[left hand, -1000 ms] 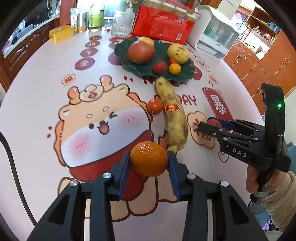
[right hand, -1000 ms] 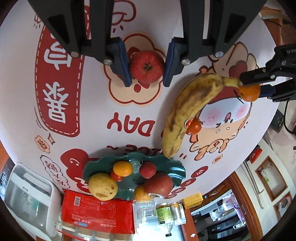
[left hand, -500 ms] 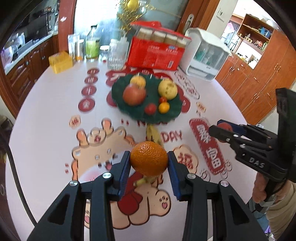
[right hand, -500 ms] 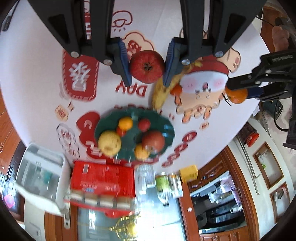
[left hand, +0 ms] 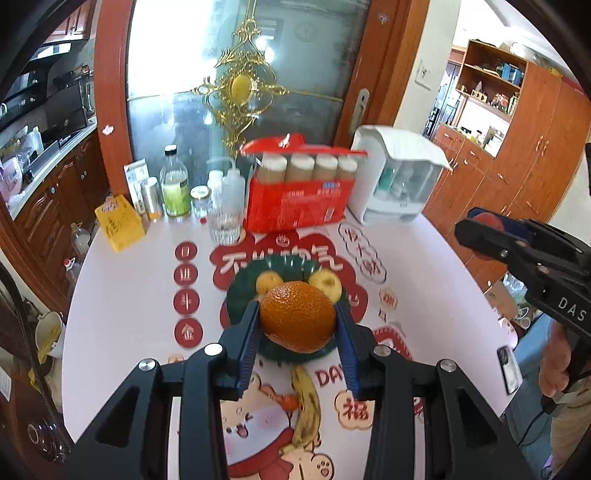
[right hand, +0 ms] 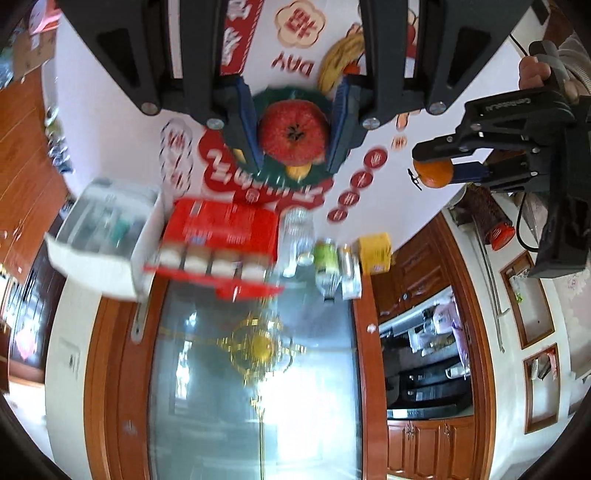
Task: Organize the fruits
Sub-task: 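Carry the orange with the left tool while the right tool carries the red fruit to the plate, then lower the orange onto the plate and open the left tool while the right tool releases the red fruit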
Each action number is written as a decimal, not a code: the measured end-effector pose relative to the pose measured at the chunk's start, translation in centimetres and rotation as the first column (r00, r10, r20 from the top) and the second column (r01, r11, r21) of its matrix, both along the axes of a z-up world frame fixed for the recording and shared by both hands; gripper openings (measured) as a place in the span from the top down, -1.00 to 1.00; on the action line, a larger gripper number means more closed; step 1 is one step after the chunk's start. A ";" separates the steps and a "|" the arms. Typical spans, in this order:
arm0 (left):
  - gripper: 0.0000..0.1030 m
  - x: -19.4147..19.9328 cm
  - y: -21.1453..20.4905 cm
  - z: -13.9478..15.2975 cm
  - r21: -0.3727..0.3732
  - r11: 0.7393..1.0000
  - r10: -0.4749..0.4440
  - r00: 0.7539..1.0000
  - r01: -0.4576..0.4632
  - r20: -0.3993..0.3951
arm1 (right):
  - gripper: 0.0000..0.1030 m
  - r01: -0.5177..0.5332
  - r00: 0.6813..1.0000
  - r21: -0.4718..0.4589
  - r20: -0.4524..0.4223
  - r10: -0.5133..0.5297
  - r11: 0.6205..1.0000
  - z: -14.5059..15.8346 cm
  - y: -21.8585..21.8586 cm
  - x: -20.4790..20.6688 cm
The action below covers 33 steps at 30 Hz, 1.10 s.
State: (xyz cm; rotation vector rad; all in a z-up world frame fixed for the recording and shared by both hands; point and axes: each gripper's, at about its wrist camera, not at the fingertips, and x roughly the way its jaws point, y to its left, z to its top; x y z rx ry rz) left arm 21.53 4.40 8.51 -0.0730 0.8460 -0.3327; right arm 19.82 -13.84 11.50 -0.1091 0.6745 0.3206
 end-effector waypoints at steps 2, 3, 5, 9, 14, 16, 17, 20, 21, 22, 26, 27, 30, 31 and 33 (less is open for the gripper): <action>0.27 1.4 -0.2 1.2 0.003 1.000 0.006 1.000 -0.006 0.000 | 0.32 0.010 1.000 -0.015 0.020 -0.010 1.000 1.6 0.0 1.1; 0.27 2.1 -0.3 1.8 0.007 1.000 0.006 1.000 -0.006 0.003 | 0.32 0.016 0.999 -0.024 0.030 -0.015 1.000 2.3 0.0 1.9; 0.27 3.6 -0.7 2.5 0.024 1.000 0.007 1.000 -0.007 0.006 | 0.32 0.024 0.999 -0.033 0.037 -0.023 0.999 3.0 0.0 3.1; 0.27 6.5 -2.1 2.2 0.064 0.998 -0.002 1.000 0.002 -0.006 | 0.32 0.040 0.999 -0.056 0.015 -0.039 0.998 2.7 0.0 6.3; 0.26 9.5 -4.0 -1.2 0.088 0.996 -0.029 0.997 0.035 -0.066 | 0.32 0.034 0.996 -0.049 -0.084 -0.038 0.998 -1.8 0.2 9.2; 0.26 10.7 -4.7 -2.9 0.094 0.994 -0.041 0.994 0.050 -0.102 | 0.32 0.020 0.991 -0.044 -0.135 -0.026 0.999 -4.5 0.3 10.2; 0.26 11.3 -5.1 -4.0 0.099 0.993 -0.049 0.991 0.062 -0.121 | 0.32 0.014 0.987 -0.043 -0.157 -0.021 0.999 -5.8 0.4 10.6; 0.26 13.0 -6.2 -7.0 0.124 0.988 -0.068 0.983 0.090 -0.168 | 0.32 -0.011 0.971 -0.034 -0.238 0.002 0.999 -10.2 0.6 12.1; 0.26 13.4 -6.6 -7.8 0.128 0.987 -0.077 0.980 0.101 -0.183 | 0.32 -0.020 0.967 -0.033 -0.255 0.011 0.999 -11.4 0.6 12.5; 0.26 14.0 -6.8 -8.8 0.134 0.985 -0.082 0.977 0.109 -0.197 | 0.32 -0.028 0.963 -0.032 -0.269 0.018 0.999 -12.4 0.7 12.8; 0.26 16.3 -7.6 -12.5 0.164 0.977 -0.094 0.964 0.138 -0.249 | 0.32 -0.057 0.940 -0.006 -0.338 0.052 0.998 -16.9 0.9 14.3; 0.26 16.8 -7.8 -13.3 0.170 0.975 -0.096 0.961 0.144 -0.260 | 0.32 -0.062 0.931 0.004 -0.360 0.060 0.998 -18.2 0.9 14.8; 0.26 18.1 -8.1 -15.5 0.183 0.969 -0.107 0.950 0.165 -0.292 | 0.32 -0.075 0.912 0.024 -0.404 0.078 0.997 -21.2 1.0 15.6; 0.26 18.4 -8.3 -16.3 0.185 0.966 -0.116 0.946 0.178 -0.303 | 0.32 -0.080 0.906 0.030 -0.415 0.085 0.996 -22.1 1.1 15.8; 0.26 18.7 -8.5 -17.3 0.189 0.961 -0.135 0.939 0.202 -0.317 | 0.32 -0.089 0.896 0.040 -0.433 0.098 0.995 -23.6 1.3 16.2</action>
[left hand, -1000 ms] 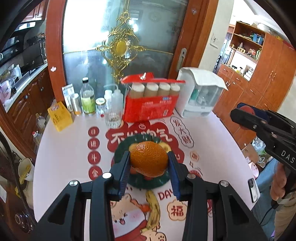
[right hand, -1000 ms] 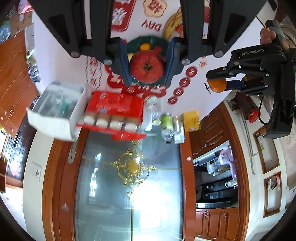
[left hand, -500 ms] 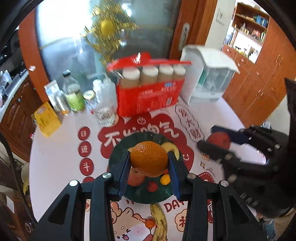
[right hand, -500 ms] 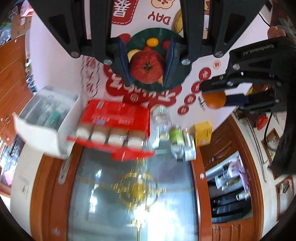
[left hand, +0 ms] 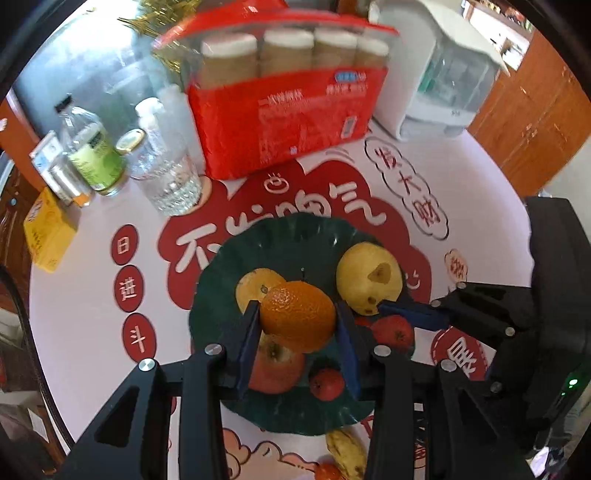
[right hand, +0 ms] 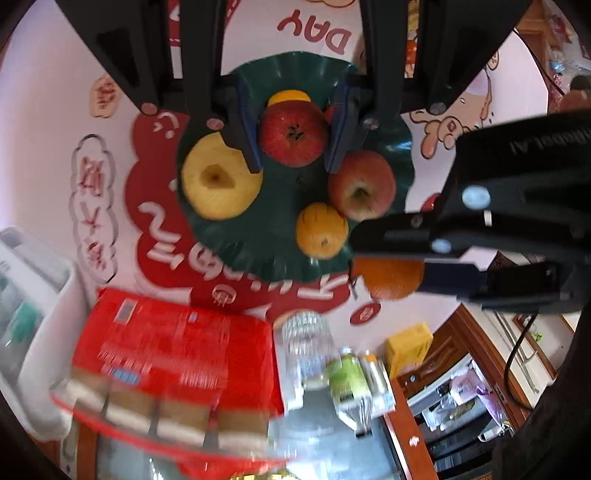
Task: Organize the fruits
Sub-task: 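Lower the orange onto the plate and open the left tool while the right tool releases the red fruit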
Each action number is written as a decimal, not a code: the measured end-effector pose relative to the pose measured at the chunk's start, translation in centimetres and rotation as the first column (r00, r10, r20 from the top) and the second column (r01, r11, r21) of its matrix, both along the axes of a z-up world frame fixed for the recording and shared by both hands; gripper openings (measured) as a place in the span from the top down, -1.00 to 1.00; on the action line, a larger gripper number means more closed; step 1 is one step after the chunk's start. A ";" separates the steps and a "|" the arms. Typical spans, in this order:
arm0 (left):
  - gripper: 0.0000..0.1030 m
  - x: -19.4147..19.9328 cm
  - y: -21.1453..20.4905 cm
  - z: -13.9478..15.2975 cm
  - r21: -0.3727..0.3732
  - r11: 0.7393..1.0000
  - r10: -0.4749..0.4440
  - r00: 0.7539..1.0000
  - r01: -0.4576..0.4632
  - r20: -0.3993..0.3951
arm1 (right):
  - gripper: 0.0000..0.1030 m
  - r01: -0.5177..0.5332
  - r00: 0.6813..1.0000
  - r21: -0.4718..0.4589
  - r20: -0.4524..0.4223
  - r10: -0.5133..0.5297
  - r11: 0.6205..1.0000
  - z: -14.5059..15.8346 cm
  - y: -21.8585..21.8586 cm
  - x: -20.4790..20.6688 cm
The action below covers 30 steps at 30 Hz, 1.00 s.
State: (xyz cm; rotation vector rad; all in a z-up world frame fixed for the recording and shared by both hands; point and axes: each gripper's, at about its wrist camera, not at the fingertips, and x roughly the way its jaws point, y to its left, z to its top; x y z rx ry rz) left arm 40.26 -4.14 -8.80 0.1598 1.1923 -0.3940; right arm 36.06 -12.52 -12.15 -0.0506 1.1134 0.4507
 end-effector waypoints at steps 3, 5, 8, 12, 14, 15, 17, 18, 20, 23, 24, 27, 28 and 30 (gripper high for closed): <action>0.26 0.3 -0.4 -1.6 0.020 0.999 -0.033 0.999 0.034 -0.020 | 0.32 -0.010 1.000 0.011 -0.019 0.010 1.000 -1.6 0.1 0.3; 0.26 0.5 -0.6 -2.5 0.021 0.999 -0.048 0.998 0.048 -0.036 | 0.32 -0.017 1.000 0.019 -0.023 0.018 1.000 -2.2 0.2 0.5; 0.26 0.6 -0.8 -3.2 0.015 0.998 -0.063 0.997 0.064 -0.044 | 0.32 -0.027 0.999 0.029 -0.025 0.028 0.999 -2.9 0.3 0.7; 0.26 0.9 -1.0 -3.8 0.020 0.997 -0.074 0.996 0.075 -0.049 | 0.31 -0.030 0.999 0.030 -0.020 0.030 0.999 -3.5 0.4 1.0; 0.26 1.0 -0.9 -4.3 0.018 0.997 -0.070 0.996 0.071 -0.063 | 0.31 -0.030 0.999 0.039 -0.020 0.031 0.999 -3.6 0.3 1.1; 0.26 1.1 -0.9 -4.4 0.019 0.998 -0.066 0.995 0.067 -0.071 | 0.31 -0.034 0.999 0.041 -0.017 0.035 0.999 -3.6 0.4 1.0; 0.24 1.1 -0.9 -4.7 0.018 0.998 -0.061 0.995 0.063 -0.081 | 0.30 -0.037 0.999 0.033 -0.009 0.038 0.999 -3.6 0.5 1.0; 0.23 1.1 -0.9 -4.8 0.017 0.998 -0.061 0.995 0.063 -0.079 | 0.30 -0.039 0.999 0.029 -0.005 0.039 0.999 -3.6 0.5 0.9; 0.08 0.9 -1.0 -4.5 0.013 0.998 -0.067 0.995 0.068 -0.070 | 0.26 -0.040 0.999 0.030 -0.003 0.040 0.999 -3.6 0.4 0.8; -0.03 0.5 -1.2 -3.9 0.021 0.997 -0.074 0.996 0.075 -0.045 | 0.22 -0.038 0.999 0.049 -0.002 0.038 0.998 -3.5 0.2 0.6; -0.03 0.3 -1.2 -3.7 0.024 0.997 -0.076 0.996 0.077 -0.040 | 0.21 -0.037 0.999 0.051 -0.002 0.037 0.998 -3.5 0.1 0.6; -0.04 -0.1 -1.2 -3.2 0.025 0.997 -0.076 0.997 0.077 -0.033 | 0.21 -0.034 0.999 0.056 0.000 0.034 0.998 -3.3 -0.1 0.4; -0.04 -0.2 -1.1 -3.0 0.025 0.997 -0.075 0.997 0.076 -0.031 | 0.21 -0.033 0.999 0.057 0.001 0.033 0.998 -3.3 -0.1 0.3; -0.03 -0.5 -0.9 -2.7 0.025 0.997 -0.072 0.997 0.073 -0.026 | 0.21 -0.033 0.999 0.063 0.004 0.032 0.997 -3.1 -0.3 0.1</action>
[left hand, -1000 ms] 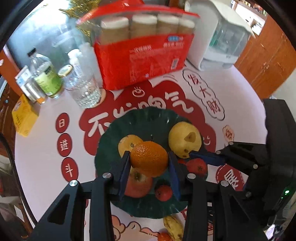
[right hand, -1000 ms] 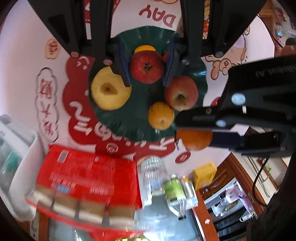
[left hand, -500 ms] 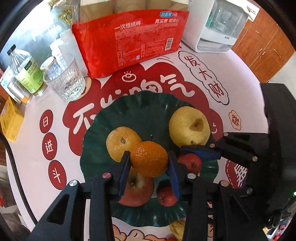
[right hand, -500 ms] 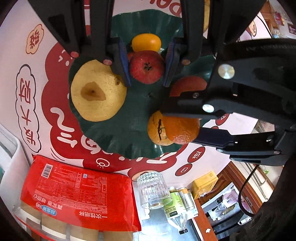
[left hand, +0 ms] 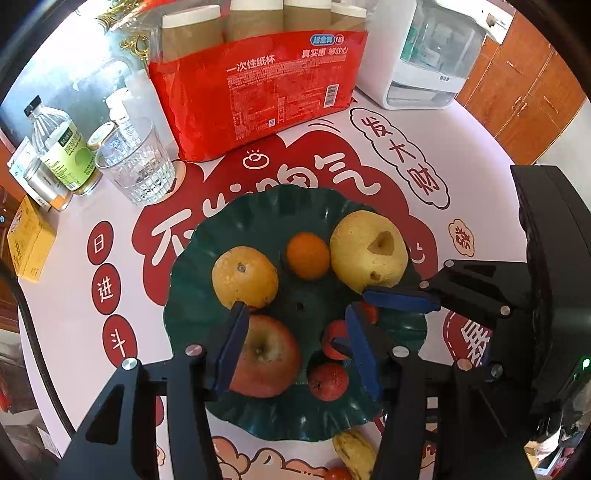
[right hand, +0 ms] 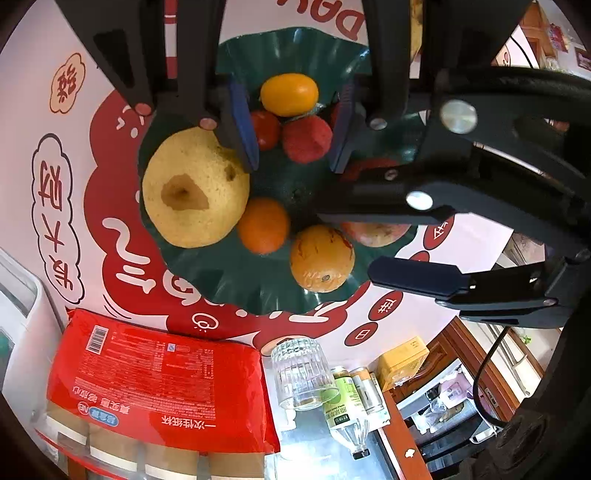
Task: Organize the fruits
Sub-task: 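Withdraw both tools from the plate toward the banana and cherry tomato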
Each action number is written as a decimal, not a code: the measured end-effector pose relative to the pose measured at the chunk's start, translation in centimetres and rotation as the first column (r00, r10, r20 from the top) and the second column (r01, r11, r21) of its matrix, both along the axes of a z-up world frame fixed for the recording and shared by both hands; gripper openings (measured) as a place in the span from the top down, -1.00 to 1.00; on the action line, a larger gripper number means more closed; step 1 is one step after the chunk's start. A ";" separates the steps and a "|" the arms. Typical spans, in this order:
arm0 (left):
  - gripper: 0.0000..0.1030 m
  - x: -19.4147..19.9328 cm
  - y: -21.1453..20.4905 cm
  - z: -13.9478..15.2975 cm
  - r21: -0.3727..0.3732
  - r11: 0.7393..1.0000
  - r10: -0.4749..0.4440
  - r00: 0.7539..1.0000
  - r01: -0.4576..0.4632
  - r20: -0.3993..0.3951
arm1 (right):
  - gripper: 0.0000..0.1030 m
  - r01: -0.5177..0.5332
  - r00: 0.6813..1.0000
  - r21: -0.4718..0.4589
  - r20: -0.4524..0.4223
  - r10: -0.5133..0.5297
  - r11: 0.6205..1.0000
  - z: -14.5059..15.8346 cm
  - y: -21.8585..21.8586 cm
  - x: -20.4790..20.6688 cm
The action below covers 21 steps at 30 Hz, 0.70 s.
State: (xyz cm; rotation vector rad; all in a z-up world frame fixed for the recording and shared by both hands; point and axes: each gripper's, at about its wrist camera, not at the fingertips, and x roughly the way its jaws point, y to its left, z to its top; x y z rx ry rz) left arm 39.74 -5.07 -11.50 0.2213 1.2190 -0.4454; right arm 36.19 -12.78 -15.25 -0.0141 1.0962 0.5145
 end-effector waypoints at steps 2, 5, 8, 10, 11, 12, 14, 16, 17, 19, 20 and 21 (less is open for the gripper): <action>-0.04 -0.4 0.2 0.4 -0.001 1.000 0.005 1.000 -0.005 0.011 | 0.21 0.001 1.000 0.000 0.005 -0.001 1.000 0.2 -0.1 -0.2; -0.05 -1.1 0.5 1.0 0.007 1.000 0.015 1.000 -0.016 0.024 | 0.21 0.002 1.000 0.003 0.015 -0.002 1.000 0.7 -0.3 -0.5; -0.06 -2.2 0.8 1.5 0.012 1.000 0.024 0.999 -0.024 0.034 | 0.21 0.007 1.000 0.004 0.022 -0.007 1.000 1.1 -0.4 -1.0; -0.06 -2.9 1.0 1.8 0.014 1.000 0.027 0.999 -0.027 0.039 | 0.21 0.011 1.000 0.000 0.025 -0.011 1.000 1.5 -0.5 -1.4; -0.06 -3.4 1.1 2.0 0.013 0.999 0.029 0.999 -0.030 0.043 | 0.21 0.013 1.000 -0.005 0.026 -0.013 1.000 1.6 -0.5 -1.6; -0.06 -3.7 1.4 2.2 0.012 1.000 0.029 0.998 -0.029 0.047 | 0.21 0.017 0.999 -0.010 0.028 -0.017 1.000 1.8 -0.5 -1.9; -0.06 -4.7 1.9 2.9 0.009 0.999 0.040 0.997 -0.040 0.059 | 0.21 0.022 0.999 -0.004 0.028 -0.022 1.000 2.2 -0.7 -2.6; -0.07 -5.4 2.5 3.5 0.003 0.999 0.053 0.996 -0.053 0.069 | 0.21 0.031 0.999 -0.001 0.030 -0.031 1.000 2.6 -0.9 -3.2; -0.08 -5.9 2.8 3.9 -0.003 0.998 0.061 0.995 -0.061 0.074 | 0.21 0.036 0.999 0.001 0.031 -0.036 0.999 2.8 -1.0 -3.5; -0.10 -6.8 3.4 4.7 -0.013 0.997 0.074 0.994 -0.073 0.084 | 0.21 0.048 0.998 0.003 0.035 -0.048 0.999 3.4 -1.3 -4.2; -0.12 -7.3 3.7 5.2 -0.019 0.997 0.080 0.993 -0.078 0.092 | 0.21 0.054 0.998 0.003 0.037 -0.054 0.999 3.7 -1.4 -4.6; -0.13 -7.8 4.0 5.6 -0.022 0.996 0.085 0.991 -0.083 0.101 | 0.21 0.060 0.997 0.003 0.040 -0.060 0.998 4.1 -1.6 -5.0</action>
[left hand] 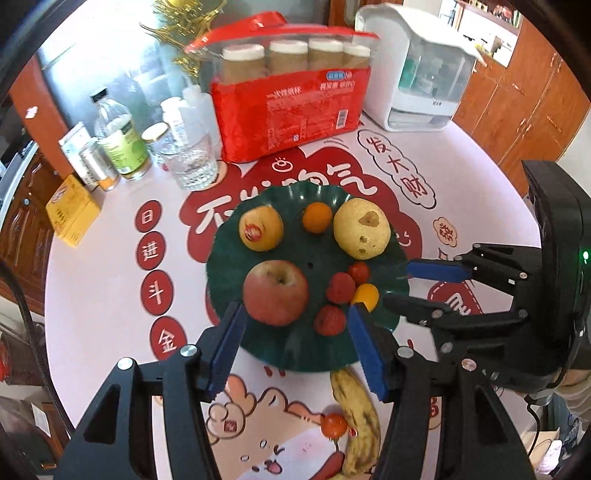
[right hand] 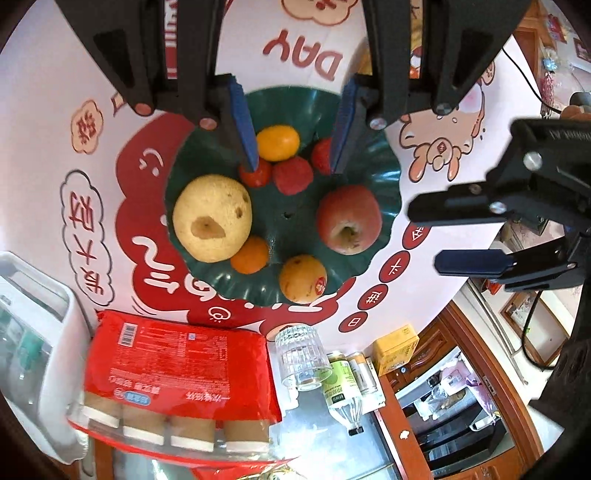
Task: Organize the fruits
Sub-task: 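Withdraw both tools from the plate toward the banana and cherry tomato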
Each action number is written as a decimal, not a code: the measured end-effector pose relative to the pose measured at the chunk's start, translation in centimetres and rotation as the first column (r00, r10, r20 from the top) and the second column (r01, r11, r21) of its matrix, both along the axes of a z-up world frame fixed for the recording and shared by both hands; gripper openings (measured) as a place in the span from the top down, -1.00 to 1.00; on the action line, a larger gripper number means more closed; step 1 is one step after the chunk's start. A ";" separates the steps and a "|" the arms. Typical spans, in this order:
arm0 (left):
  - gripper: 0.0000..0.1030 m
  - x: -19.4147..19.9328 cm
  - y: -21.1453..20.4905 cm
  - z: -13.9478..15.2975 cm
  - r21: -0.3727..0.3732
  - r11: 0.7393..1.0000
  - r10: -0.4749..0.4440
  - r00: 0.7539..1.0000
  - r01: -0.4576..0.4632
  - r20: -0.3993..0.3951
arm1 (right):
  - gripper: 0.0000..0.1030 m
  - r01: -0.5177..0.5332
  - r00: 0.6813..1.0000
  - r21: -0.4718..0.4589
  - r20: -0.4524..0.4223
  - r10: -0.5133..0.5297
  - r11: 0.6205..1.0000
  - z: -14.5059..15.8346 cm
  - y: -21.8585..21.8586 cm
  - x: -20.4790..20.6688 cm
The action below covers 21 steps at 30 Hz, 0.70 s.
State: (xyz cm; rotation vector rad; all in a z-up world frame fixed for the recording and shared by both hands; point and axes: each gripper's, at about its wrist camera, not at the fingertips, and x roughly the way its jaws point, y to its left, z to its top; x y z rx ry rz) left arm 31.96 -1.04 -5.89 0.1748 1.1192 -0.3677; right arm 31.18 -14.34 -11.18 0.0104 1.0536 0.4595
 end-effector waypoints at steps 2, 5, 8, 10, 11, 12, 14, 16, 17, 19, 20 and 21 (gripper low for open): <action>-0.14 -1.1 0.7 1.0 -0.008 1.000 0.008 1.000 -0.008 0.022 | 0.21 0.011 1.000 0.000 0.007 -0.011 1.000 0.8 -0.2 -0.8; -0.14 -2.9 1.6 2.4 -0.022 1.000 0.022 0.998 -0.021 0.055 | 0.21 0.027 0.999 0.000 0.021 -0.027 1.000 2.0 -0.5 -2.2; -0.16 -4.6 2.6 3.8 -0.043 0.998 0.038 0.996 -0.034 0.084 | 0.21 0.039 0.999 -0.001 0.036 -0.039 0.999 3.3 -0.5 -3.8; -0.21 -5.8 3.2 4.5 -0.058 0.997 0.048 0.993 -0.042 0.105 | 0.21 0.042 0.998 0.001 0.043 -0.042 0.999 4.0 -0.5 -4.7; -0.25 -6.6 3.6 5.0 -0.067 0.997 0.055 0.992 -0.047 0.117 | 0.21 0.043 0.998 0.002 0.047 -0.043 0.999 4.4 -0.3 -5.3; -0.26 -7.1 3.9 5.3 -0.073 0.996 0.061 0.990 -0.052 0.126 | 0.21 0.043 0.998 0.003 0.050 -0.043 0.999 4.7 -0.3 -5.8; -0.30 -8.6 4.5 5.8 -0.087 0.994 0.075 0.986 -0.062 0.147 | 0.21 0.043 0.997 0.003 0.056 -0.043 0.999 5.1 0.0 -6.7; -0.34 -9.8 5.1 6.1 -0.098 0.992 0.089 0.982 -0.073 0.166 | 0.21 0.043 0.997 0.006 0.058 -0.043 0.999 5.5 0.5 -7.7; -0.38 -10.5 5.4 6.3 -0.102 0.991 0.099 0.979 -0.082 0.179 | 0.21 0.042 0.997 0.009 0.057 -0.042 0.999 5.6 0.7 -8.1; -0.43 -11.8 5.9 6.5 -0.109 0.989 0.118 0.972 -0.097 0.205 | 0.21 0.039 0.998 0.019 0.051 -0.040 0.999 5.7 1.1 -9.0; -0.47 -12.3 6.0 6.4 -0.111 0.988 0.125 0.969 -0.103 0.215 | 0.21 0.038 0.998 0.025 0.045 -0.039 0.999 5.7 1.3 -9.4; -0.49 -12.8 6.2 6.3 -0.113 0.987 0.134 0.965 -0.110 0.224 | 0.21 0.037 0.998 0.029 0.041 -0.038 0.999 5.7 1.4 -9.7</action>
